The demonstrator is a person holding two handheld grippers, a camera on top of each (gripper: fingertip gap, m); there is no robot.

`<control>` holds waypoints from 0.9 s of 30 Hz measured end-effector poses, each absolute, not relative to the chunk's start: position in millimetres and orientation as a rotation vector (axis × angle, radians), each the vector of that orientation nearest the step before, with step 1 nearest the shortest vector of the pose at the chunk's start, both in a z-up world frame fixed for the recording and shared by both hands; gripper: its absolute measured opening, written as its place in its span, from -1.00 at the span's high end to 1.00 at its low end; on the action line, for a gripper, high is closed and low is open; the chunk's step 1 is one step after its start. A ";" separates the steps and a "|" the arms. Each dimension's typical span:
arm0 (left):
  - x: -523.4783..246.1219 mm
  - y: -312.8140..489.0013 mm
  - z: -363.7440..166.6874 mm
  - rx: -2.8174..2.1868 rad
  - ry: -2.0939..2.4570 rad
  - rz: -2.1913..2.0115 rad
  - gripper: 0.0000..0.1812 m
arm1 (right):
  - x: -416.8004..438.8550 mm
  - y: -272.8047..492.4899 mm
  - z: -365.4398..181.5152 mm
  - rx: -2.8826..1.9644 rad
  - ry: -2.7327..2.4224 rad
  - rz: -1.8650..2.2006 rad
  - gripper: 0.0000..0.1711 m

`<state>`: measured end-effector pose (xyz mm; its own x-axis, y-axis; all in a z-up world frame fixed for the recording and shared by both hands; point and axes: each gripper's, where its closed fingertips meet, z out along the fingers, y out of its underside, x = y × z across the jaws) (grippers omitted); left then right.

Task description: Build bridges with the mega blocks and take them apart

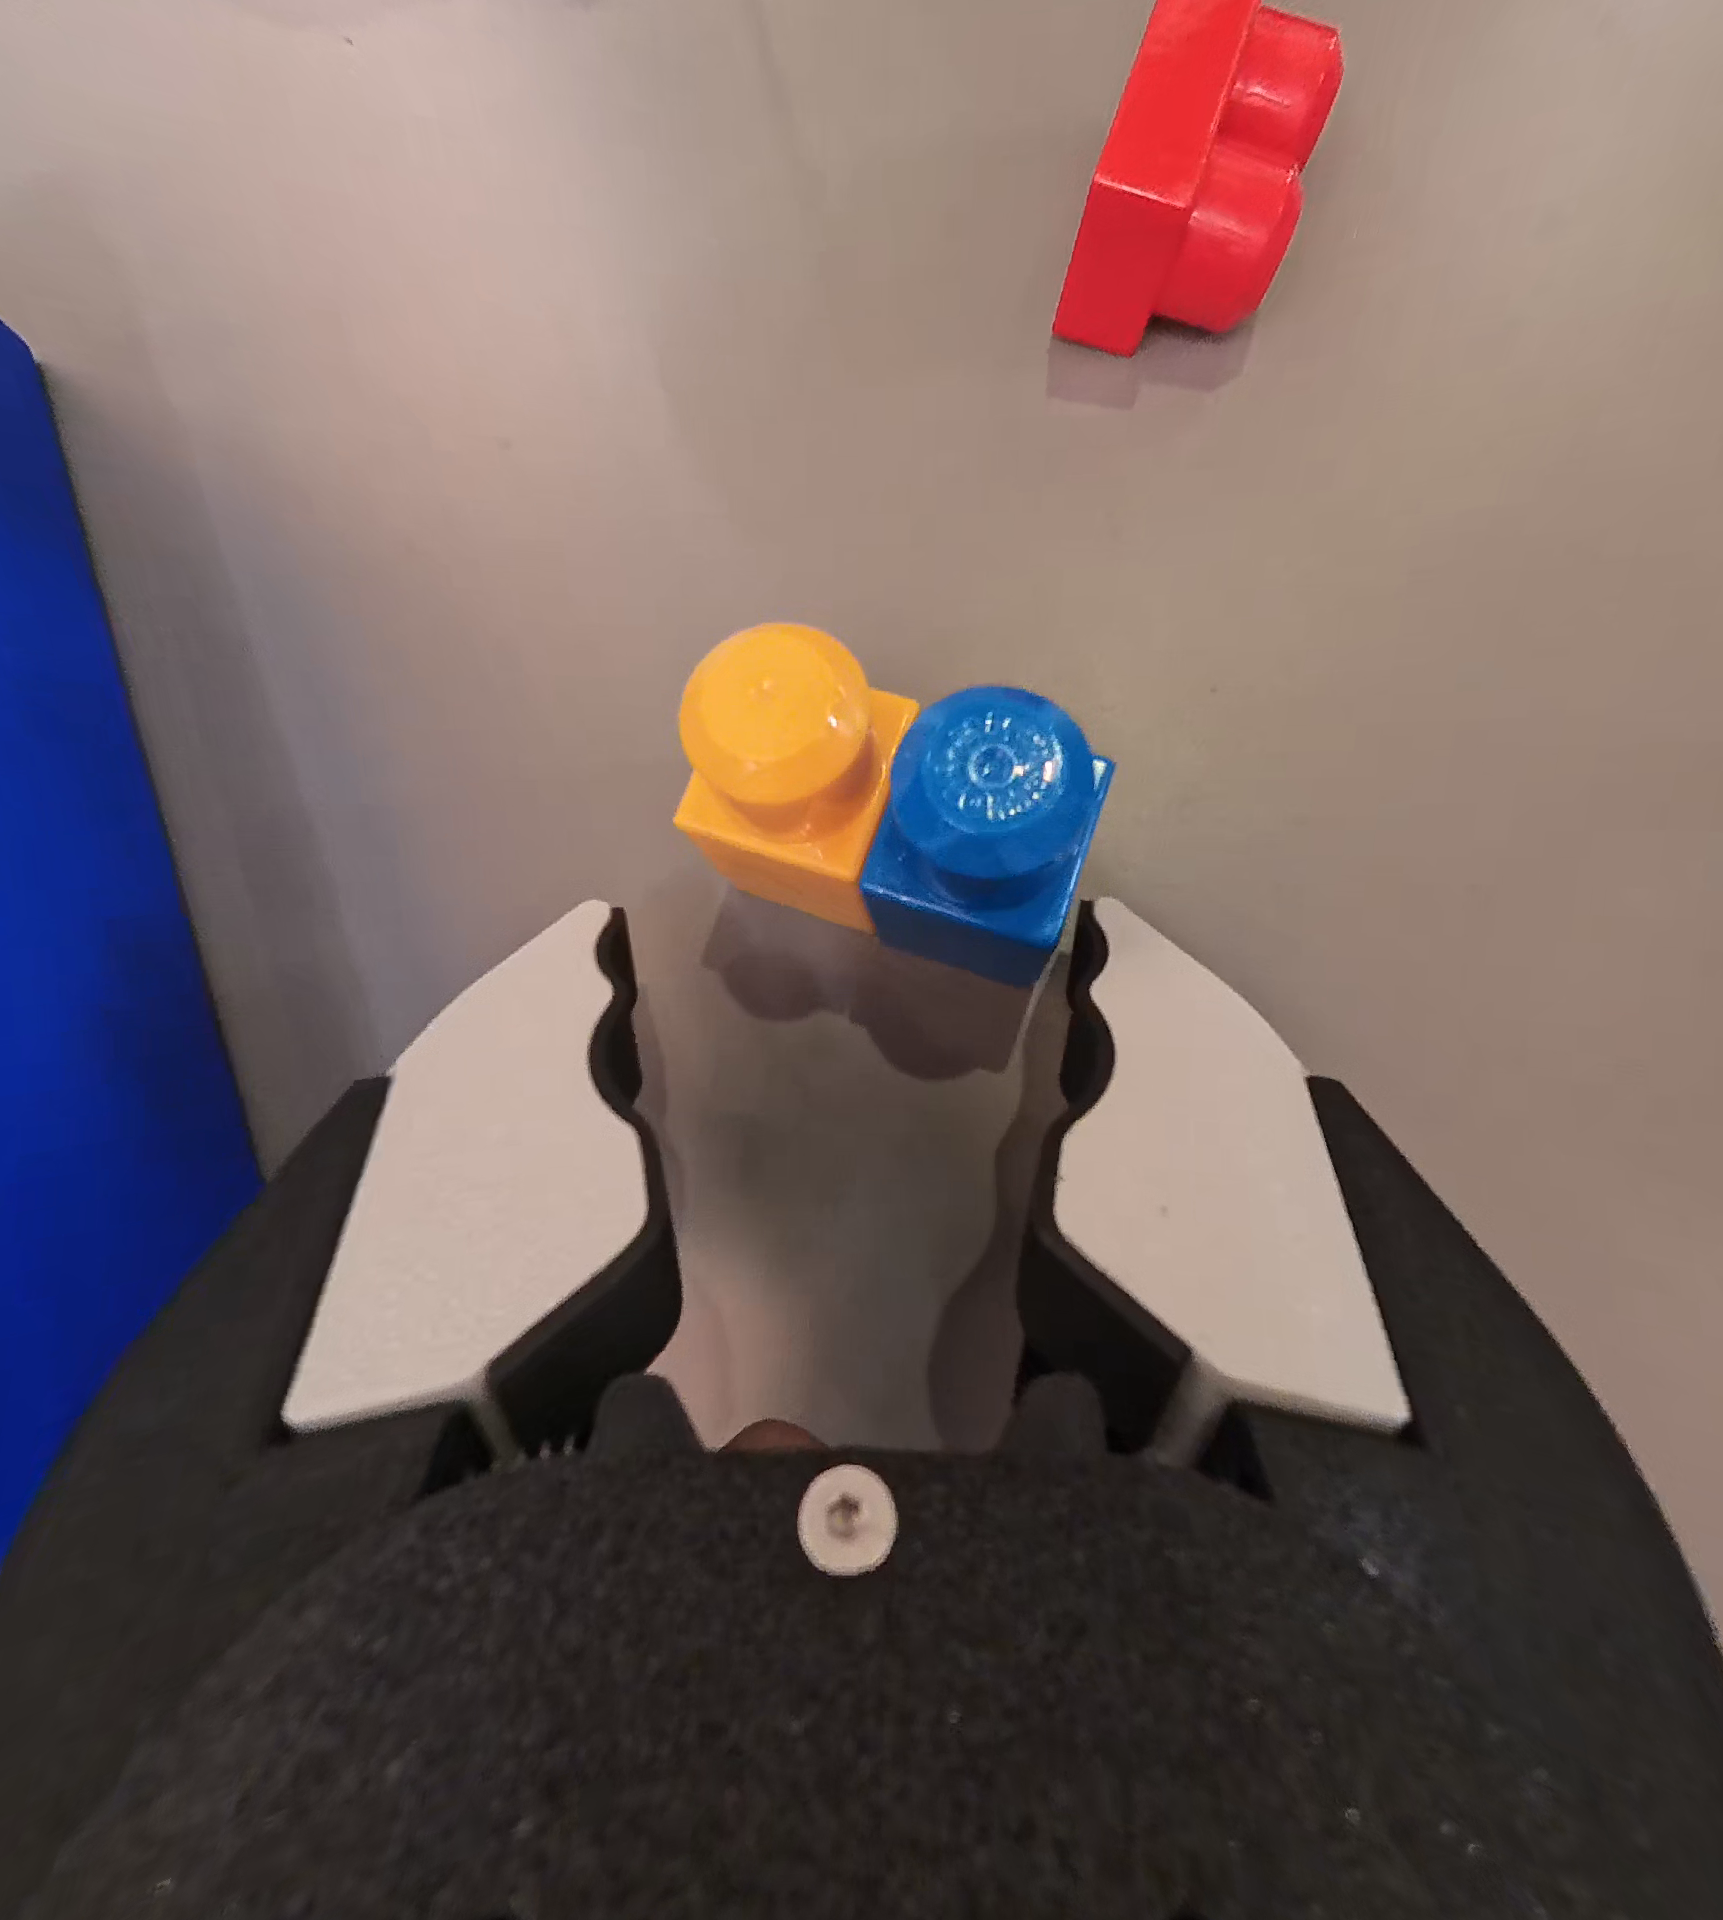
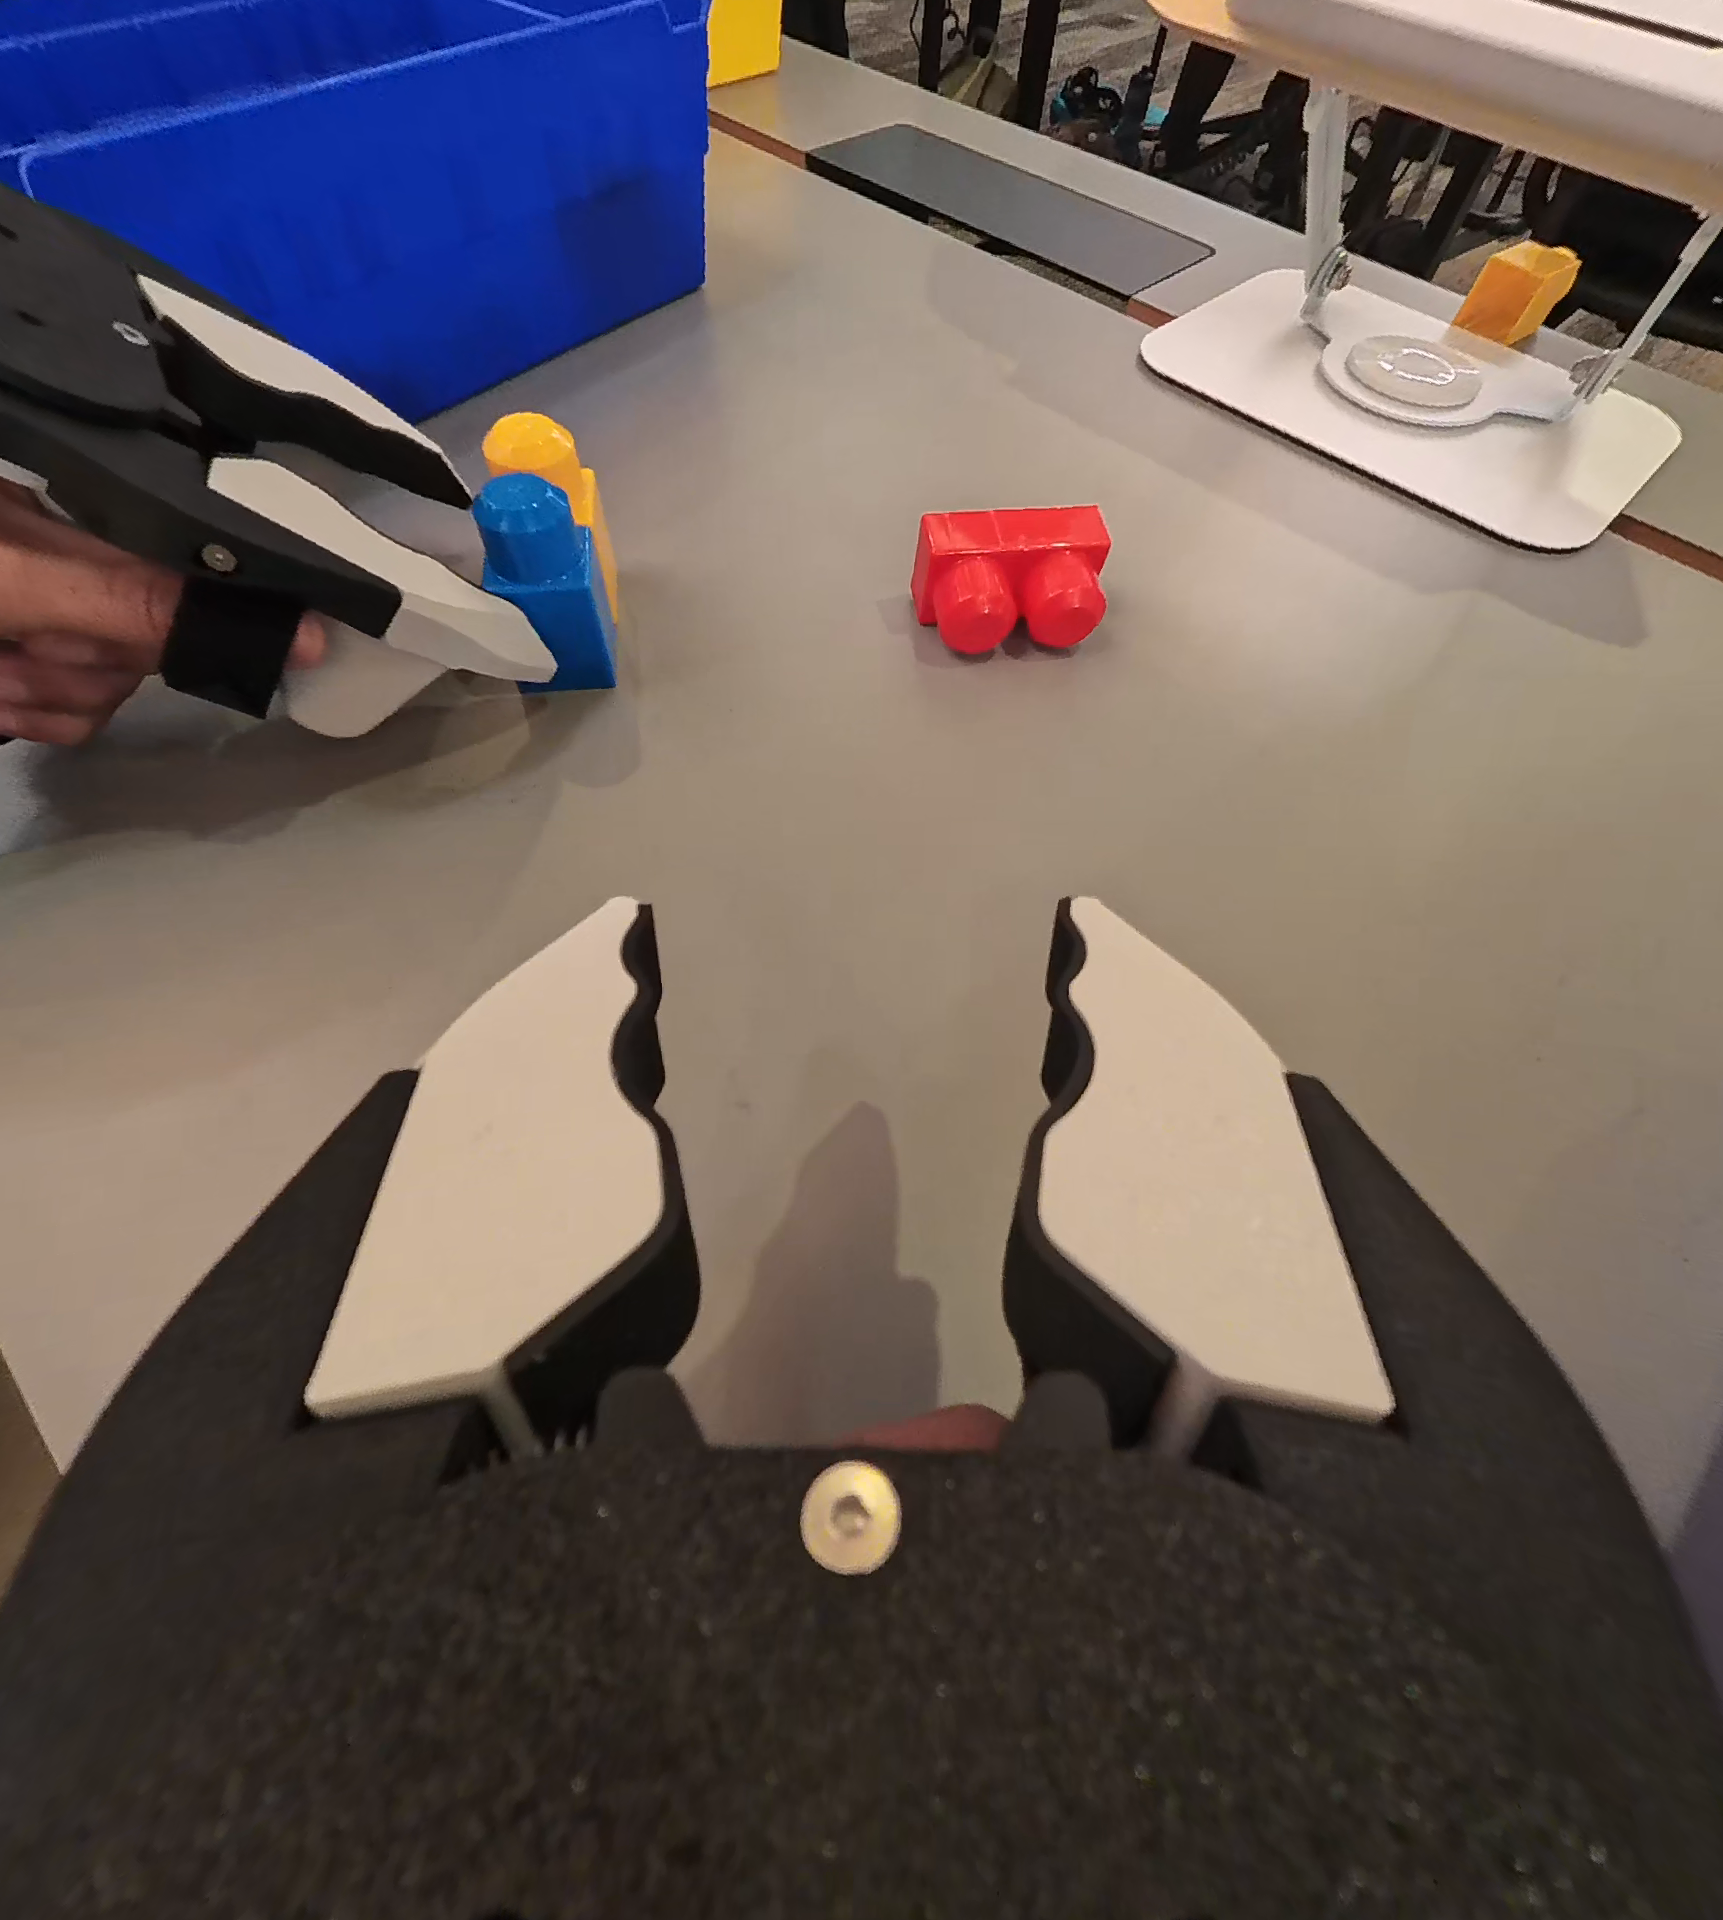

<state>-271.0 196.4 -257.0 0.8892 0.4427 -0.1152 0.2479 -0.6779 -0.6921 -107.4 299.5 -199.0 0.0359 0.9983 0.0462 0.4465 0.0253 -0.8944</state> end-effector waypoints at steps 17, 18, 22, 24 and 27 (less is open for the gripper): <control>-269.8 210.5 -255.4 -2.336 -0.335 0.229 -0.07 | -105.9 299.1 -198.8 -1.530 -1.533 0.881 0.17; -271.9 209.8 -256.5 -2.343 -0.329 0.233 -0.07 | -105.7 299.4 -198.4 -1.530 -1.533 0.878 0.17; -272.8 211.1 -264.0 -2.382 -0.317 0.163 -0.11 | -104.7 300.5 -197.5 -1.531 -1.530 0.878 0.17; -271.8 213.5 -266.5 -2.389 -0.310 0.130 -0.12 | -104.5 300.7 -197.8 -1.532 -1.532 0.876 0.17; -273.1 216.7 -265.8 -2.389 -0.290 0.158 -0.12 | -104.4 300.6 -197.6 -1.531 -1.534 0.874 0.17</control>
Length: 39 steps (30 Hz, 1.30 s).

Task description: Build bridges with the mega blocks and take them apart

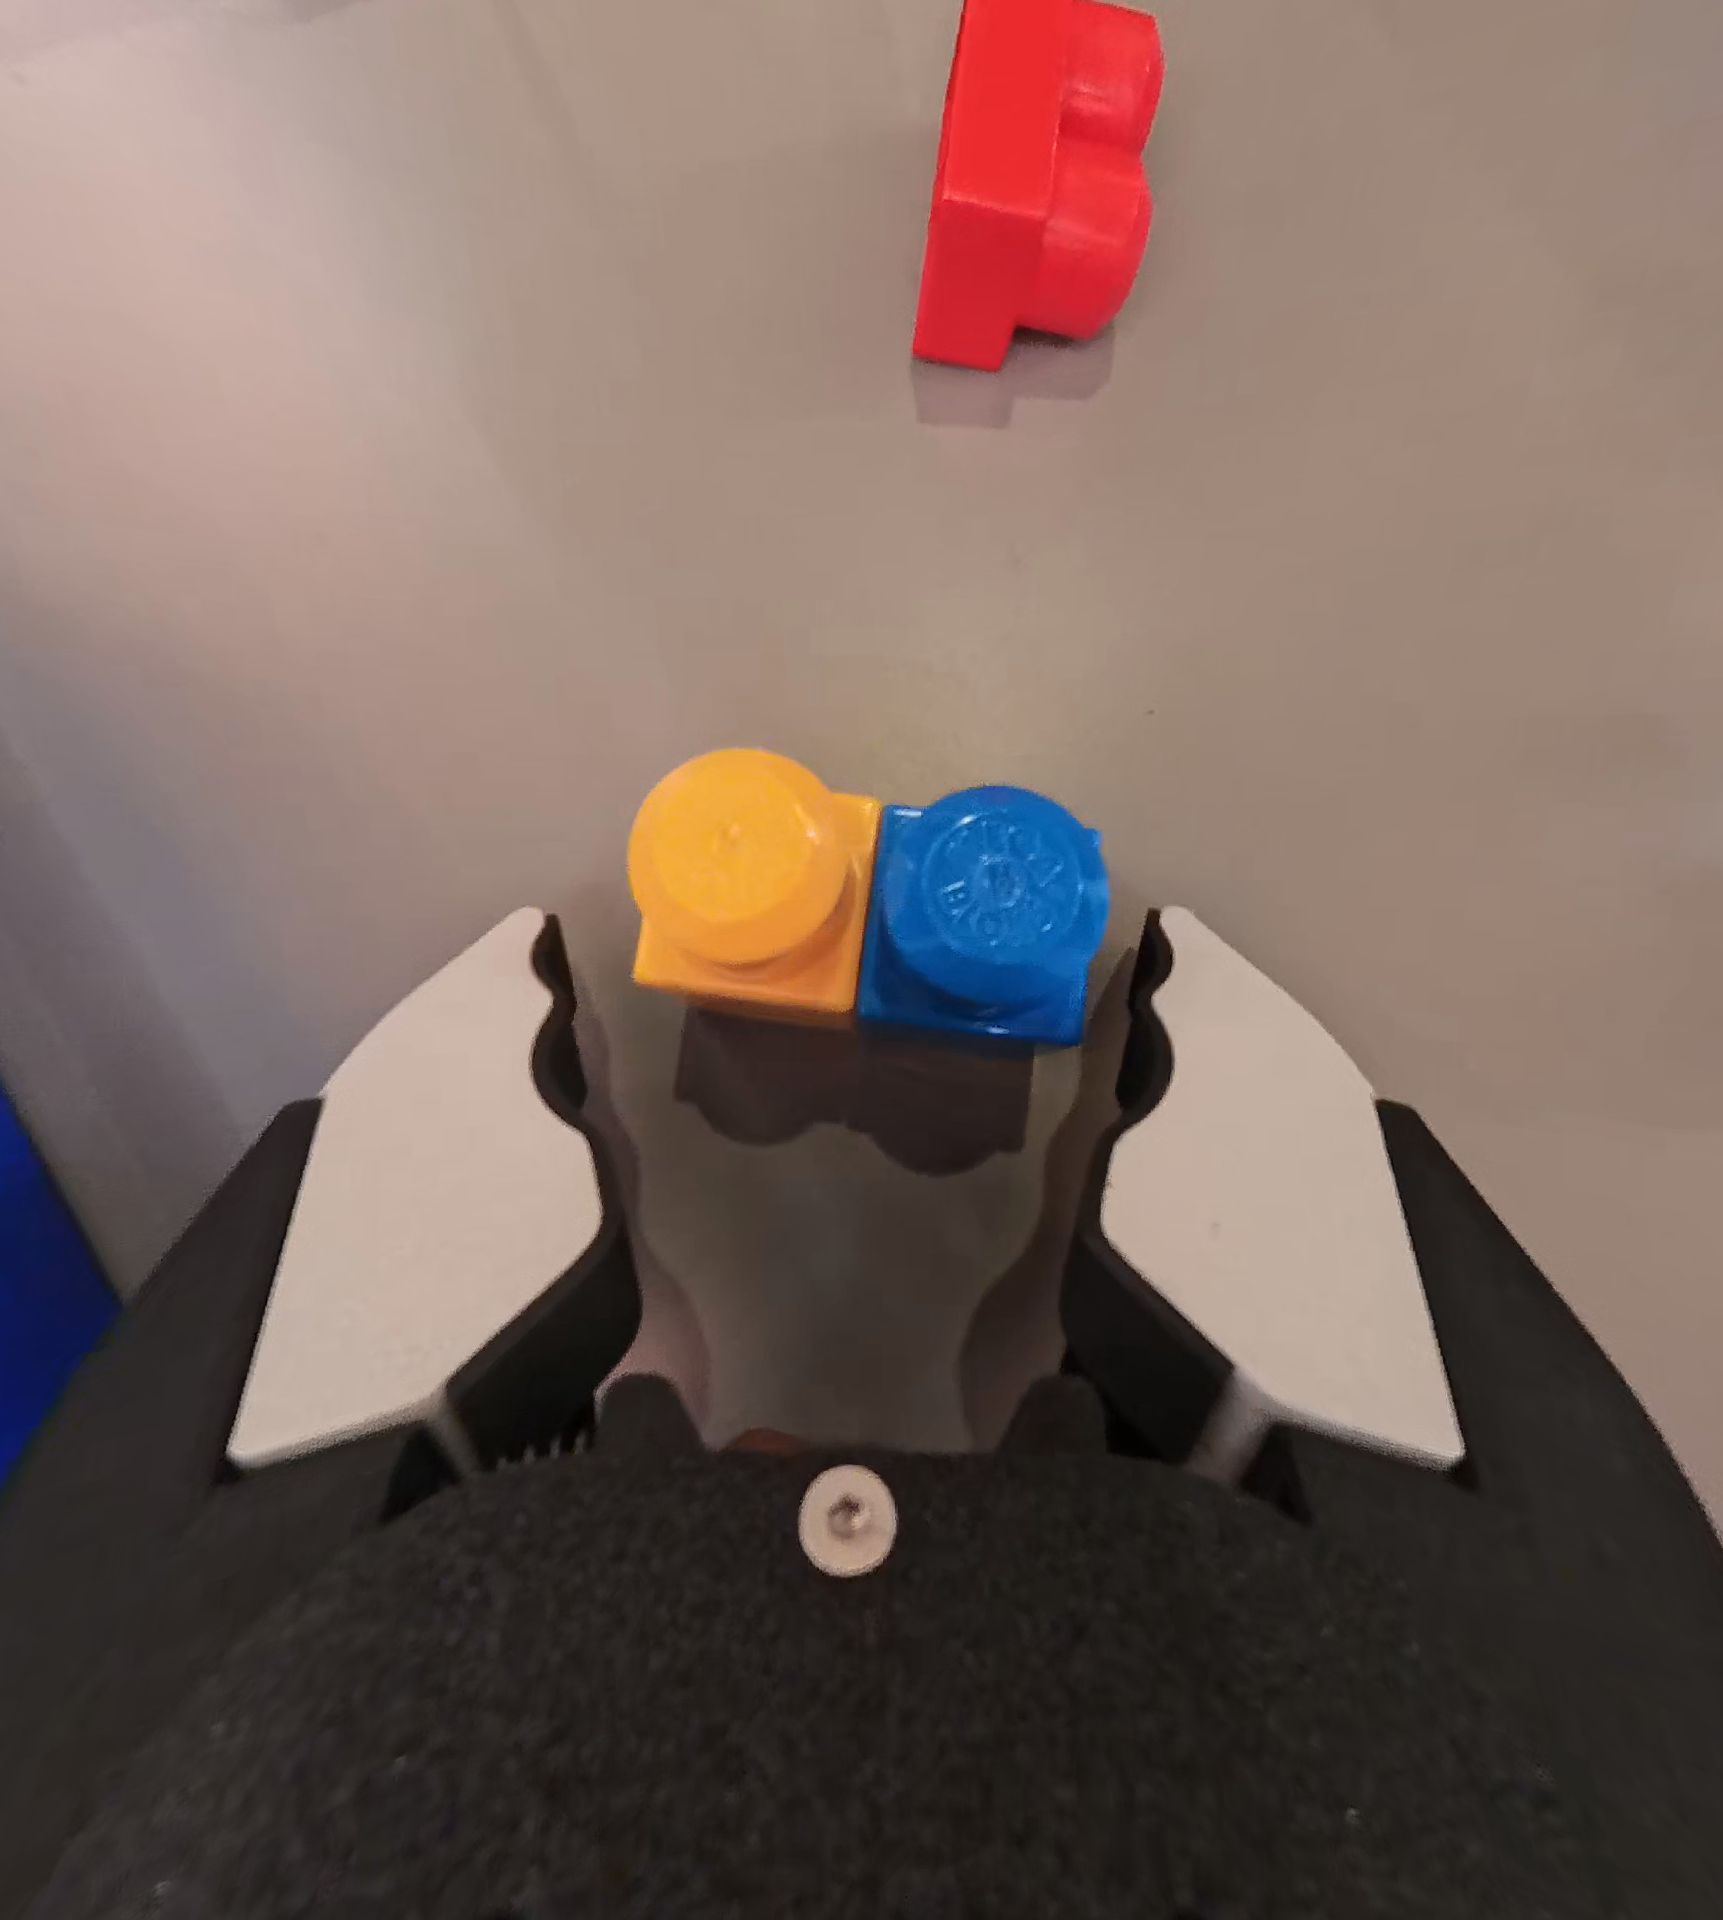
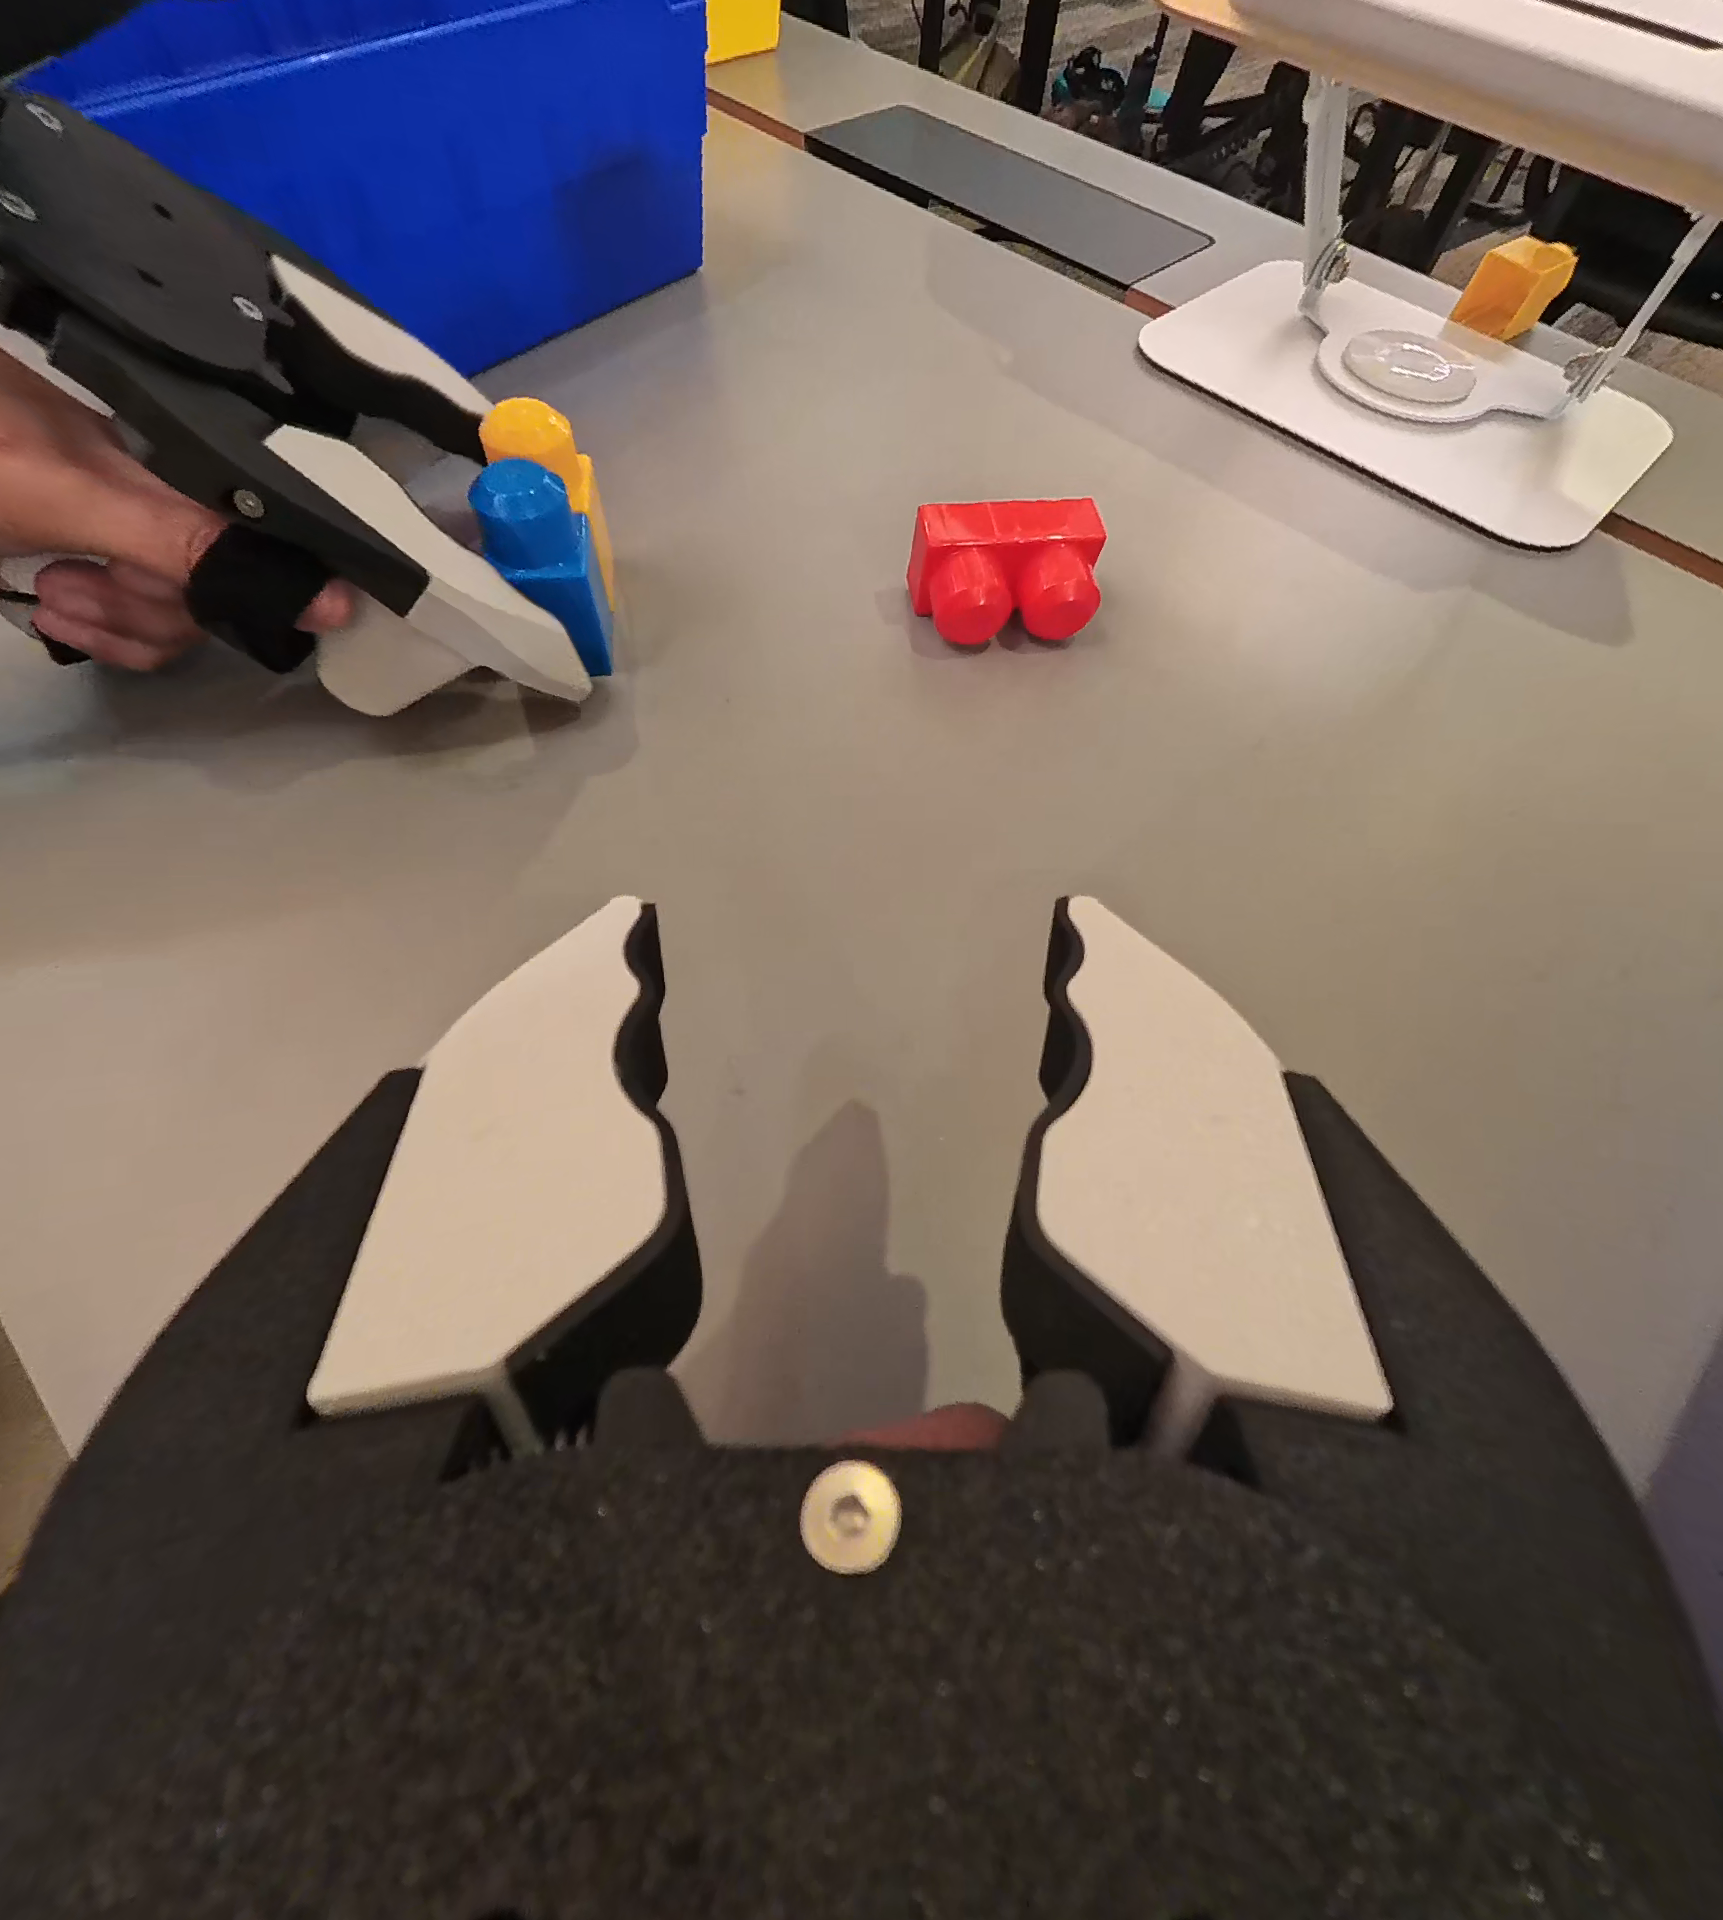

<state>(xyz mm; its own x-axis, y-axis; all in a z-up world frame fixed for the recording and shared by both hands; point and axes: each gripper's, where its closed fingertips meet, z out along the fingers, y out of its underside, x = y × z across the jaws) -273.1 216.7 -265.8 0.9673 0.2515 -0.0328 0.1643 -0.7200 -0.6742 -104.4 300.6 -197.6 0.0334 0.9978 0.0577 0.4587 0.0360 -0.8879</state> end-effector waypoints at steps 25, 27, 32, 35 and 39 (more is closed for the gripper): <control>-272.6 226.3 -273.9 -2.407 -0.293 0.111 -0.06 | -102.5 304.6 -200.2 -1.545 -1.534 0.872 0.19; -272.9 226.4 -273.9 -2.406 -0.294 0.112 -0.05 | -102.3 304.5 -199.8 -1.545 -1.535 0.871 0.19; -272.7 226.6 -273.6 -2.405 -0.292 0.112 -0.04 | -102.0 304.0 -198.9 -1.542 -1.535 0.871 0.19; -272.0 226.8 -273.2 -2.401 -0.287 0.111 0.01 | -102.0 303.6 -198.7 -1.541 -1.536 0.869 0.19; -271.9 226.7 -273.1 -2.401 -0.287 0.112 0.01 | -101.7 303.6 -197.7 -1.540 -1.536 0.867 0.20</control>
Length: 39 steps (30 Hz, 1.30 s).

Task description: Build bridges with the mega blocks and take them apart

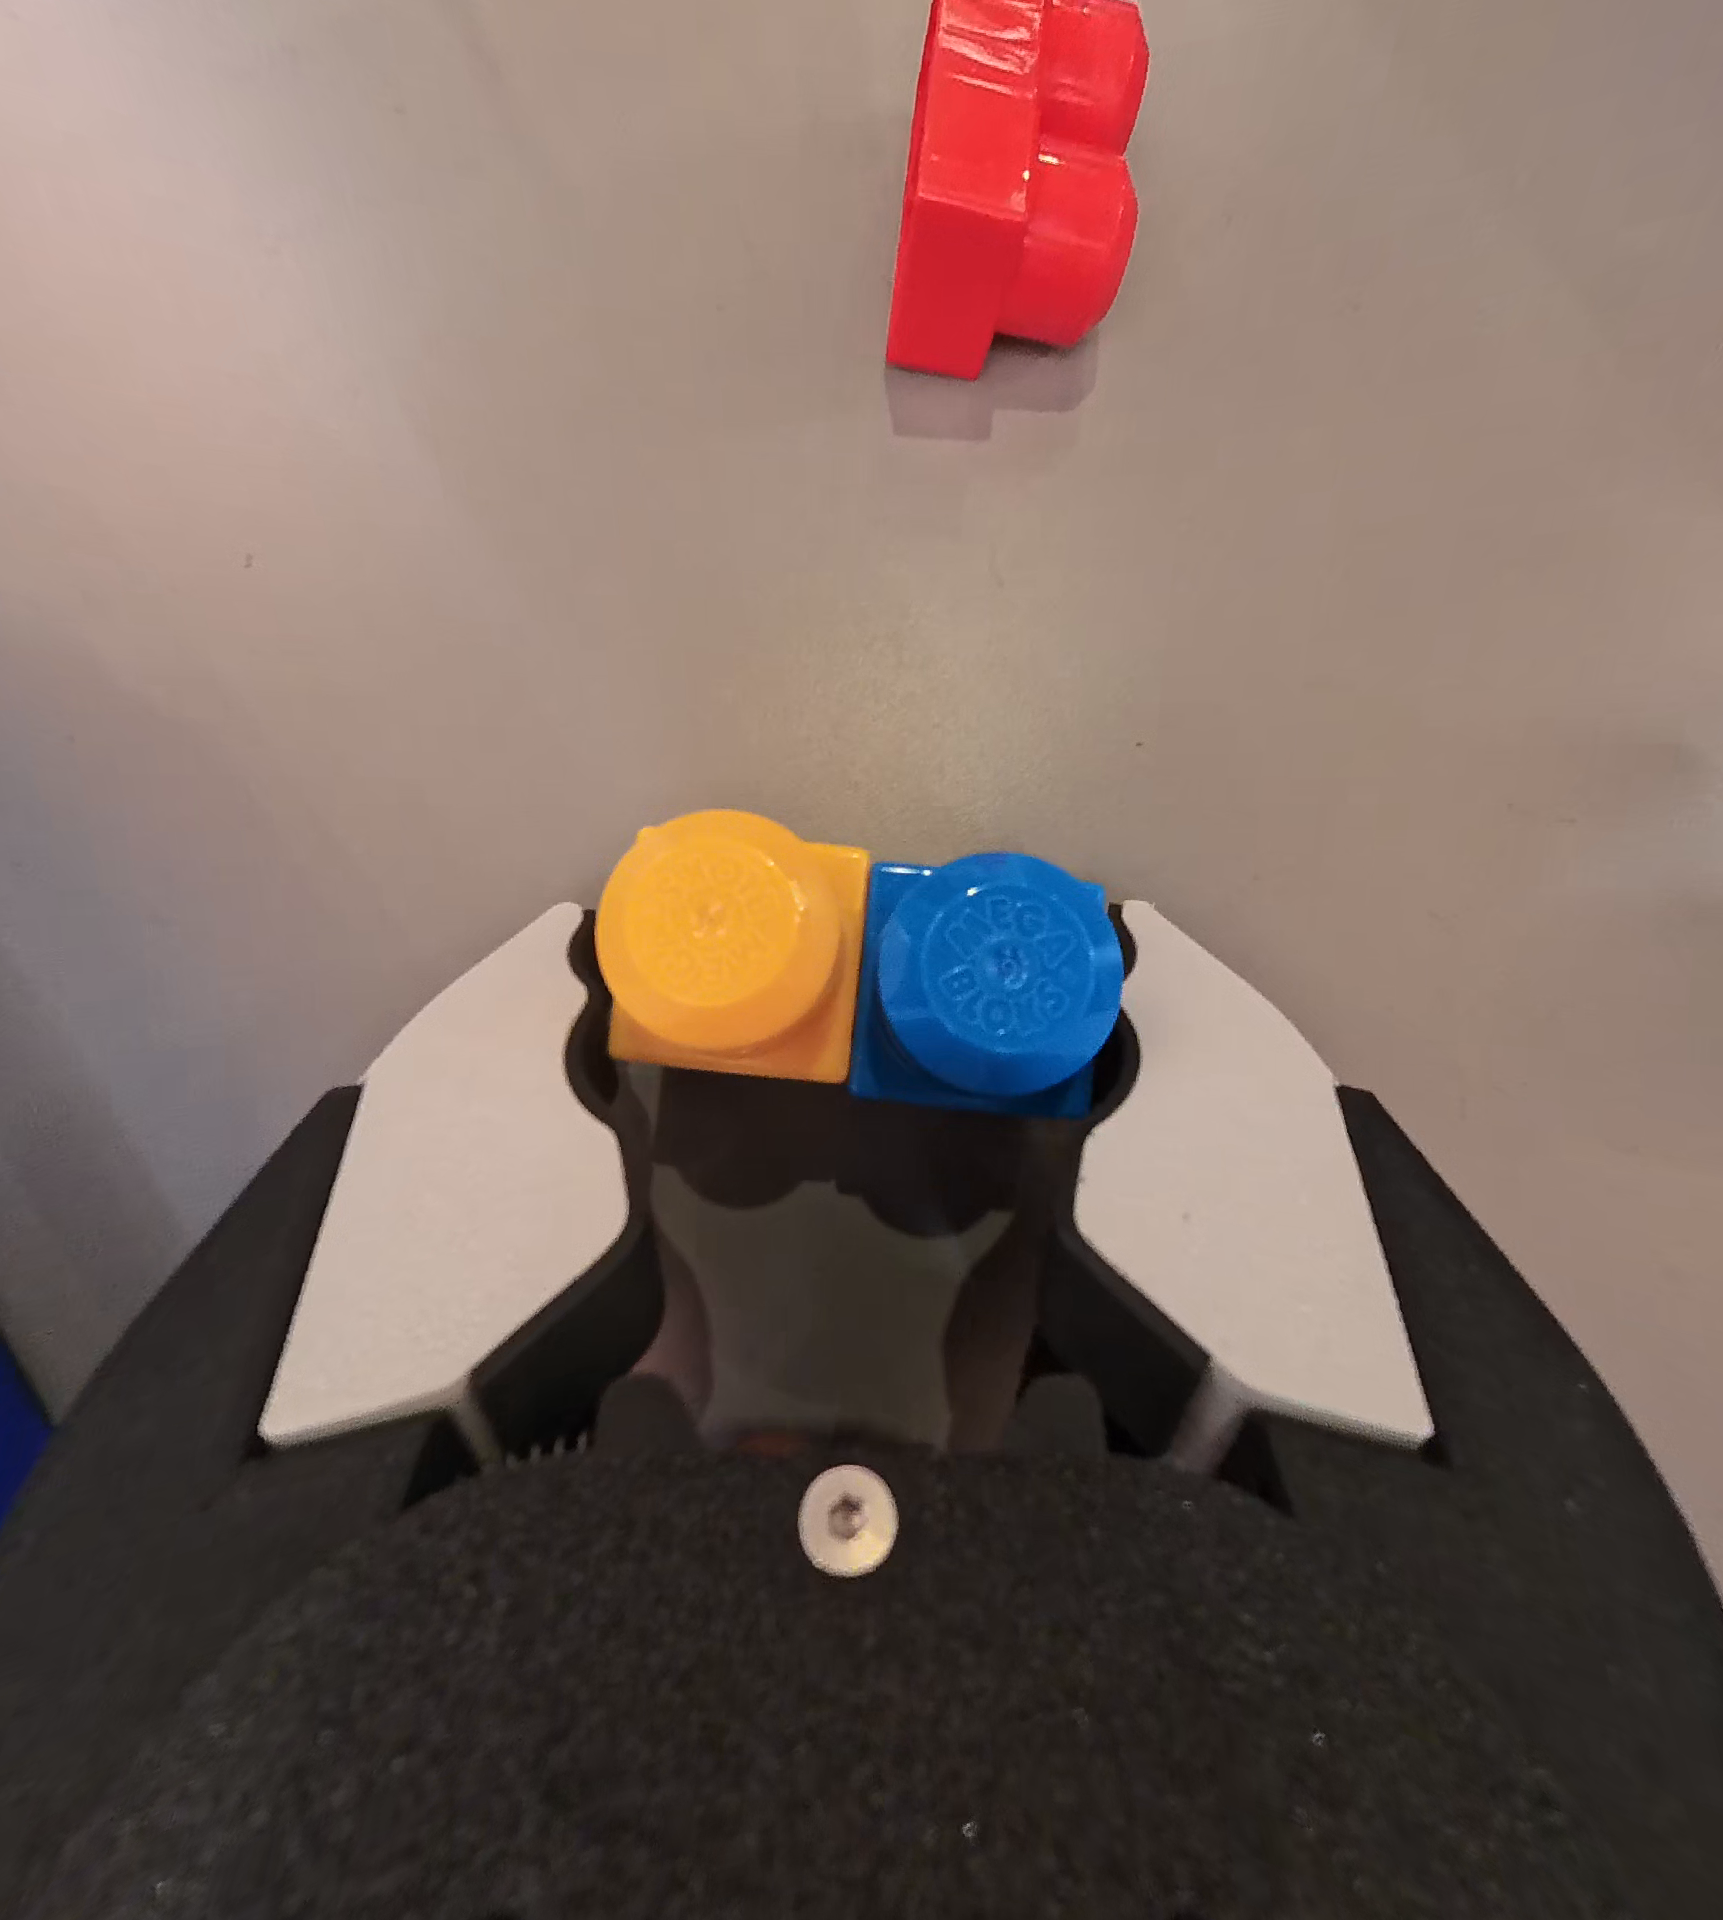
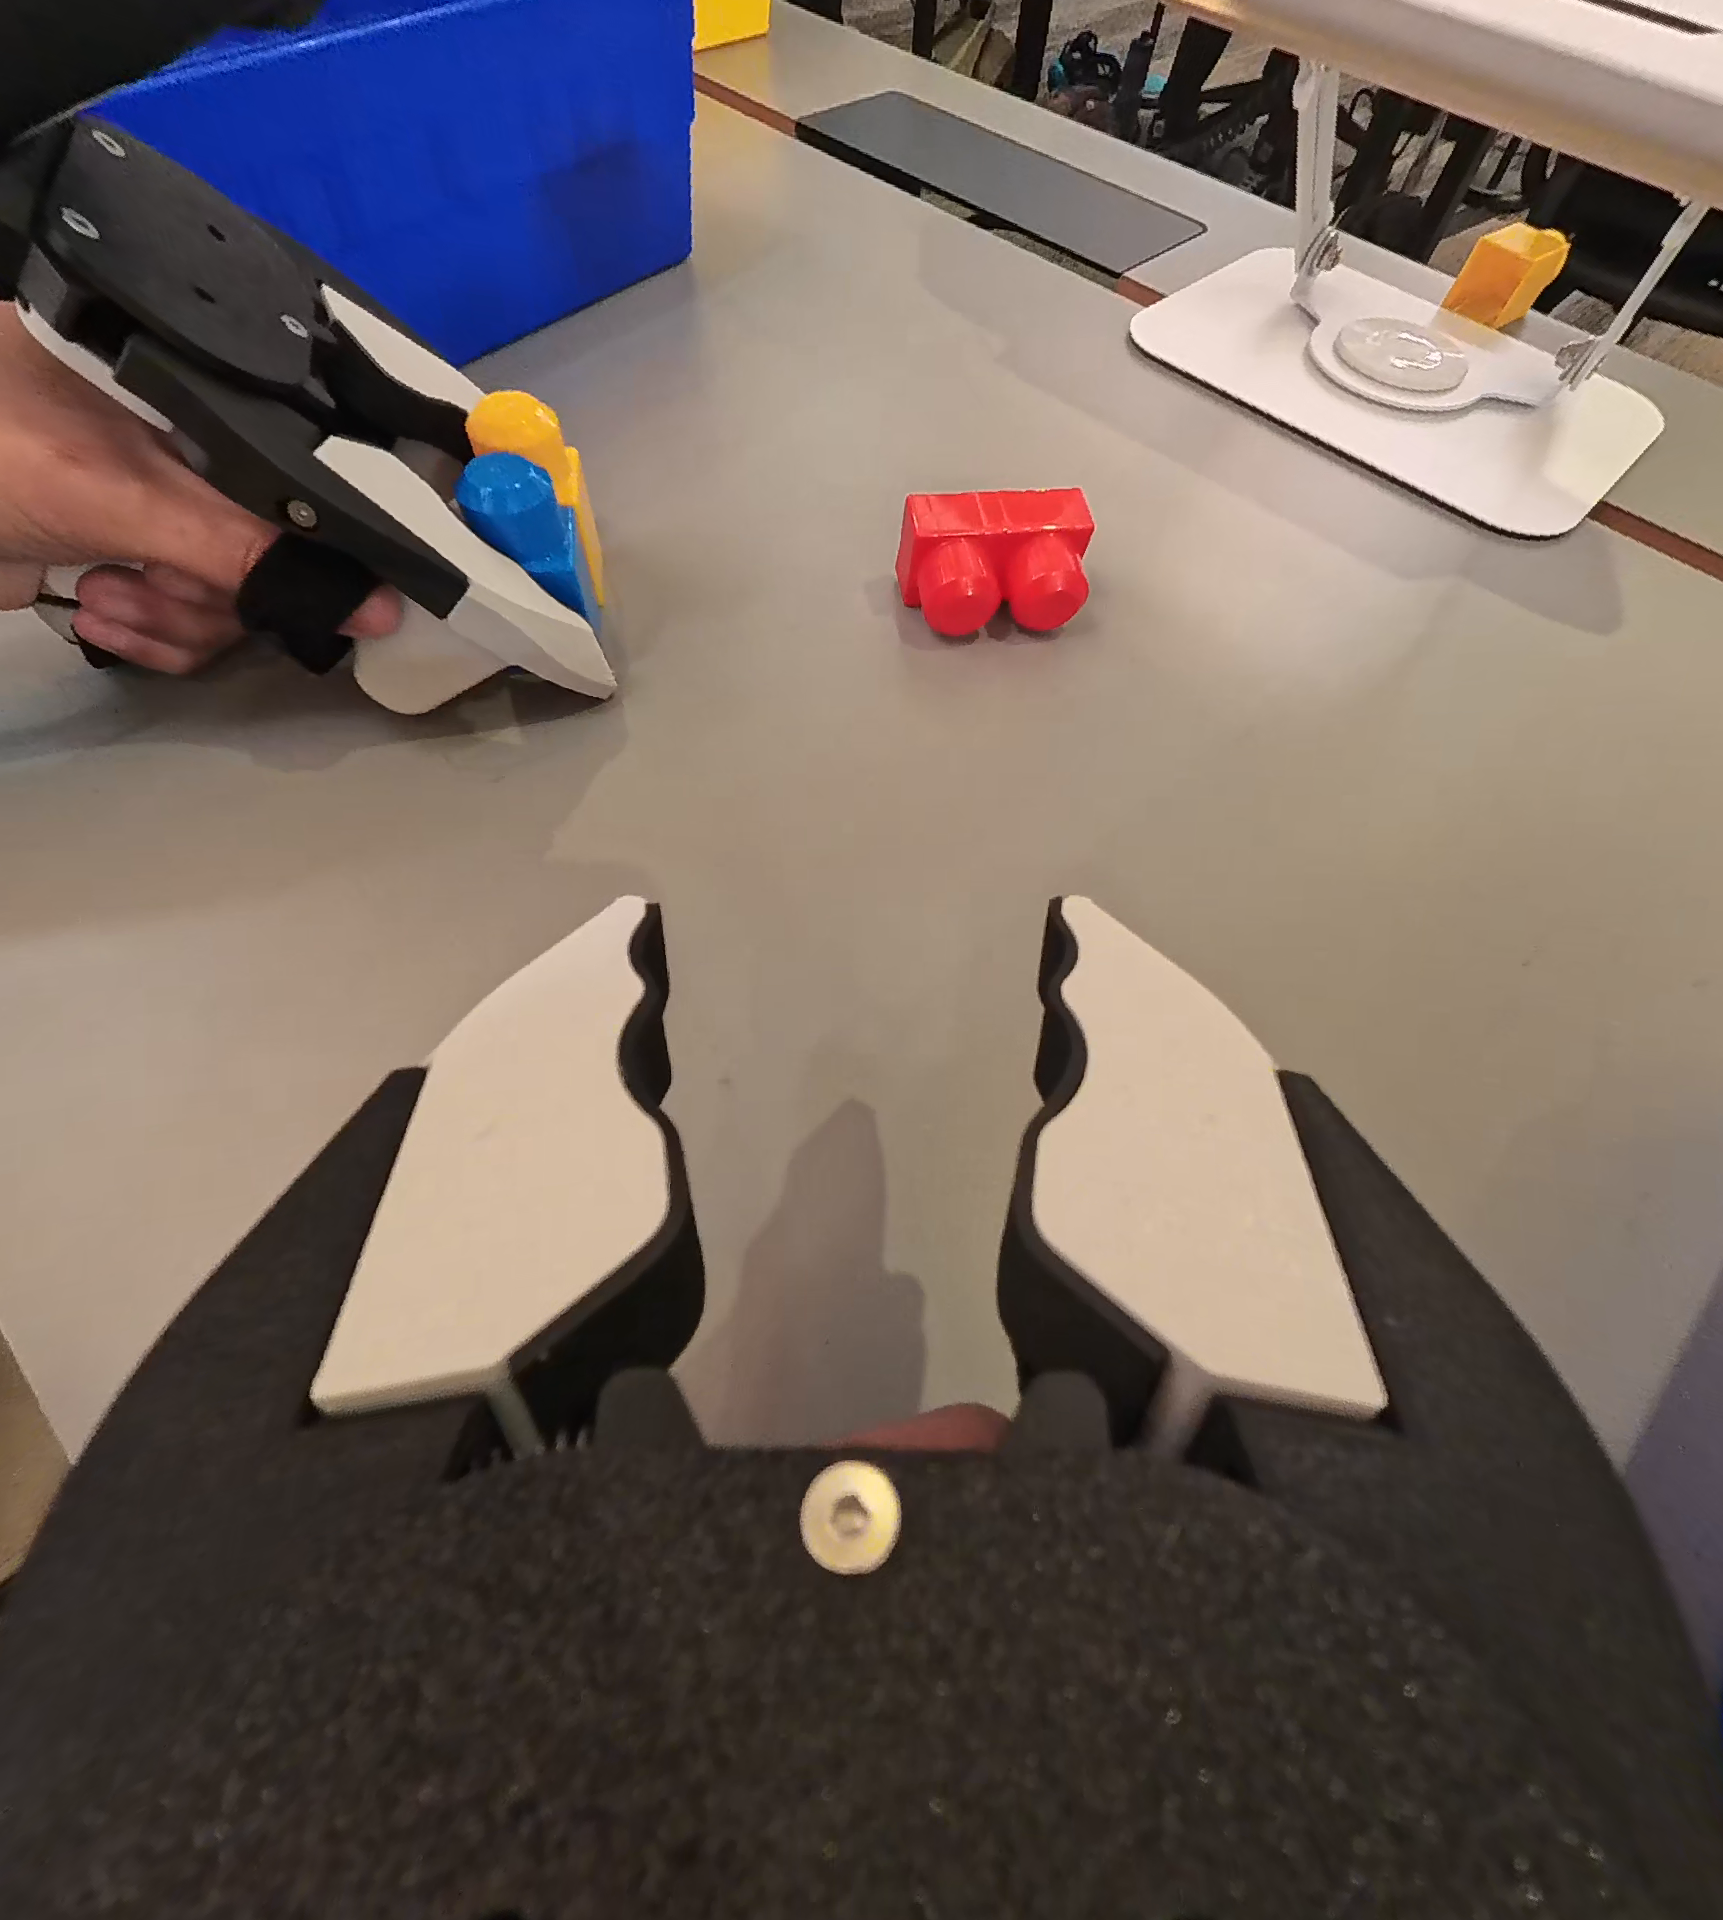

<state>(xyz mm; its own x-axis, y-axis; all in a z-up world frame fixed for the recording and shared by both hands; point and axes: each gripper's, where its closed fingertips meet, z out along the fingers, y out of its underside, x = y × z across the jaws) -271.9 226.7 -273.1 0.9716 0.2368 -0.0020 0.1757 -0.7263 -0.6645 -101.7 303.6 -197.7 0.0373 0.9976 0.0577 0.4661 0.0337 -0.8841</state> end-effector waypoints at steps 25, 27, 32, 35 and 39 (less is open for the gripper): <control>-261.9 223.6 -266.7 -2.369 -0.231 0.133 0.05 | -101.5 303.0 -195.8 -1.539 -1.537 0.869 0.21; -261.4 221.8 -271.6 -2.393 -0.245 0.107 0.07 | -101.7 302.0 -196.0 -1.538 -1.540 0.866 0.21; -263.9 220.7 -271.9 -2.396 -0.267 0.124 0.04 | -101.4 301.5 -194.9 -1.535 -1.541 0.866 0.21; -264.2 220.3 -272.1 -2.403 -0.275 0.130 0.02 | -100.9 301.8 -193.9 -1.534 -1.538 0.866 0.22; -262.0 214.4 -269.5 -2.405 -0.266 0.155 0.02 | -100.3 302.4 -193.1 -1.531 -1.539 0.862 0.22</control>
